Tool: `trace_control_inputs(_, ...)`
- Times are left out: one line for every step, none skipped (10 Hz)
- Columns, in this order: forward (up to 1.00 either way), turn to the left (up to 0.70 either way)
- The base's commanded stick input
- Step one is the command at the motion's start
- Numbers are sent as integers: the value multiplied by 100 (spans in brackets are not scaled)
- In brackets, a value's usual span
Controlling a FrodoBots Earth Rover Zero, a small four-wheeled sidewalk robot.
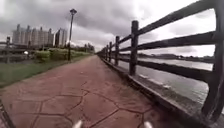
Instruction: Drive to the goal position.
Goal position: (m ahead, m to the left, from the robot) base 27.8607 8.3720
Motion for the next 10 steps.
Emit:
trace_control_inputs(0, 50)
trace_control_inputs(0, 50)
trace_control_inputs(0, 50)
trace_control_inputs(0, 50)
trace_control_inputs(0, 34)
trace_control_inputs(0, 11)
trace_control_inputs(0, 36)
trace_control_inputs(0, 45)
trace_control_inputs(0, 50)
trace_control_inputs(0, 50)
